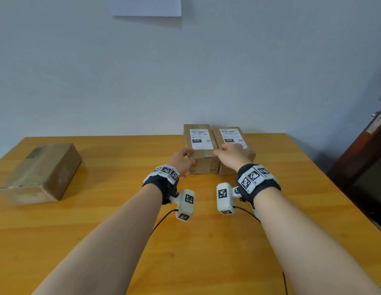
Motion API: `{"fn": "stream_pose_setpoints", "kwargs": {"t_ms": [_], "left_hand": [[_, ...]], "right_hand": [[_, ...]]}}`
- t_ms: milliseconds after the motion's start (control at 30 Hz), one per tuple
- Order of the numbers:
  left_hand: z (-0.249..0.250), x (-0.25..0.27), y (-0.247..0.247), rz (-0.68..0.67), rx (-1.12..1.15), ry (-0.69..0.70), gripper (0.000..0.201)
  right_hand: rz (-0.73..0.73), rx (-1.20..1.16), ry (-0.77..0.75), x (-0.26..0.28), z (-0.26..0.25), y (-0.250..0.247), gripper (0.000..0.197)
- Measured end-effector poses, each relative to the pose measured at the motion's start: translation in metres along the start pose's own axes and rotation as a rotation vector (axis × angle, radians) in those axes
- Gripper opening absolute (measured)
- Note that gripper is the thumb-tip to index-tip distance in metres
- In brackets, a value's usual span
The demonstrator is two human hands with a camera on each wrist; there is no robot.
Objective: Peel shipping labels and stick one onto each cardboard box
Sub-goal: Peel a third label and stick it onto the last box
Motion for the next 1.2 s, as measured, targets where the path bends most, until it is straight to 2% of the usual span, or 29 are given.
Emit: {"fn": "stream_pose_setpoints", "kwargs": {"t_ms": [67, 100, 300, 433, 500, 633, 800, 900, 1033, 1200], "left_hand": [[-0.002, -0.003, -0.008, 0.047, 0.028, -0.002, 0.048], [-0.005, -0.004, -0.015, 0.084, 0.039, -0.007, 0.047], [-0.034, 0.004, -0.078, 0.29, -0.067, -0.051, 0.041], [-0.056, 0.023, -0.128, 0.385, -0.133, -0.126, 0.042], [-0.066, 0.032, -0.154, 0.468, -0.238, -0.17, 0.044], [-0.088, 0.054, -0.201, 0.603, -0.502, -0.377, 0.059], [-0.123, 0.075, -0.244, 0.521, -0.575, -0.642, 0.083], [-0.141, 0.08, -0.251, 0.475, -0.602, -0.72, 0.088], [-0.141, 0.08, -0.24, 0.411, -0.655, -0.703, 0.08], [-0.114, 0.077, -0.205, 0.305, -0.752, -0.556, 0.062]], "right_hand": [[0.002, 0.047, -0.024, 0.001, -0.005, 0.004, 0.055], [-0.001, 0.037, -0.019, 0.005, -0.009, 0.004, 0.058], [0.091, 0.034, -0.119, 0.022, -0.052, 0.01, 0.041], [-0.059, 0.02, -0.166, 0.037, -0.091, 0.031, 0.035], [-0.143, 0.035, -0.172, 0.045, -0.108, 0.041, 0.036], [-0.209, 0.044, -0.24, 0.055, -0.137, 0.057, 0.042], [-0.22, 0.107, -0.198, 0.052, -0.152, 0.078, 0.039], [-0.229, 0.112, -0.191, 0.045, -0.153, 0.087, 0.038], [-0.222, 0.12, -0.215, 0.049, -0.153, 0.086, 0.038], [-0.222, 0.15, -0.309, 0.057, -0.155, 0.077, 0.039]]}}
Point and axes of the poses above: each hand's wrist, its own x-axis away from the middle knuckle, its own y-axis out of the palm, z = x × y, the point moved 4 cm from there along -x, towards the middle knuckle, and after that the axes turned 5 degrees about z, right-handed, at the moved point
